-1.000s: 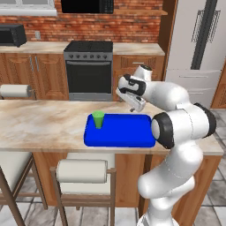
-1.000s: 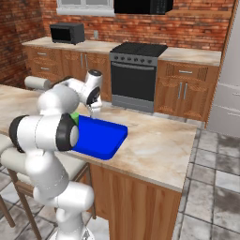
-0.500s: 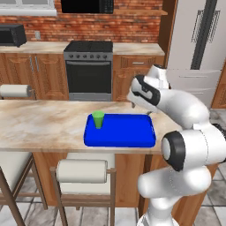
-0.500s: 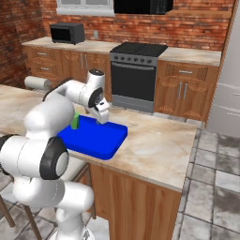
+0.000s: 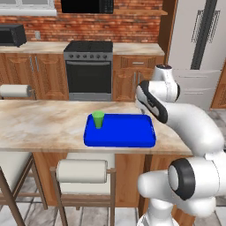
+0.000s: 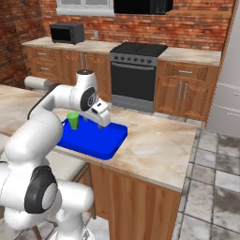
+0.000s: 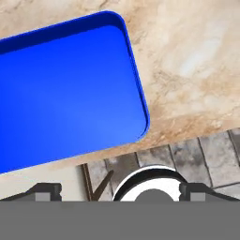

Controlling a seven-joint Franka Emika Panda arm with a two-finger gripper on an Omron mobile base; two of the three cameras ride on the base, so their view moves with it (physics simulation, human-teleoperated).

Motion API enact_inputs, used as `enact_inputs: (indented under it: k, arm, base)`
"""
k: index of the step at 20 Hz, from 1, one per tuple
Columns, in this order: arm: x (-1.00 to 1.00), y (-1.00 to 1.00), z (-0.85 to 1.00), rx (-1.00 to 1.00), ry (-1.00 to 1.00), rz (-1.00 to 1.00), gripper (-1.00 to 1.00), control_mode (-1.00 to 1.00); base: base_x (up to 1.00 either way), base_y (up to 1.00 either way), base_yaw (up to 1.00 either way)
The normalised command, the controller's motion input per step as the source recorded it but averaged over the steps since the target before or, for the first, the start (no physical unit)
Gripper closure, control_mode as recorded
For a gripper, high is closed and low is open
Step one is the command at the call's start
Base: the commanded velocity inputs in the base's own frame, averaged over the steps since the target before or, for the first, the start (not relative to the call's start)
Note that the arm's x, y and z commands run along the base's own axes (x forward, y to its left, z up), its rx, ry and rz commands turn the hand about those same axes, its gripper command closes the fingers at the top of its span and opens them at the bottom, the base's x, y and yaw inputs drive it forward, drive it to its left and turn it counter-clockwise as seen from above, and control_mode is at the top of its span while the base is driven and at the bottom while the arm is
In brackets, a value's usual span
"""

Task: There is a tray on the dining counter. Grab the cup, mug, and pitcher and place them on the tray. The pitcher may be placed next to the tray if it cannot fit the tray.

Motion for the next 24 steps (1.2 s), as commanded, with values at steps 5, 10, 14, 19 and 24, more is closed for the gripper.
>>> enact_inputs:
  k: [5,10,14,19,24]
  arm:
    - [-0.69,-0.30,0.36,-0.08,-0.03,0.15,-1.00,-1.00]
    - [-0.62,-0.19,0.29,-0.03,-0.07,0.12,-1.00,-1.00]
    - [-0.48,-0.04,0.12,-0.01,-0.09,0.09,-1.00,-1.00]
    - [-0.39,0.00,0.14,-0.03,-0.09,0.07,-1.00,-1.00]
    - [-0.27,0.00,0.19,-0.03,0.00,0.06,-1.00,-1.00]
  base:
    - [0.00,0.00,0.00]
    - [0.00,0.00,0.00]
    - [0.00,0.00,0.00]
    - [0.00,0.00,0.00]
    - [0.00,0.00,0.00]
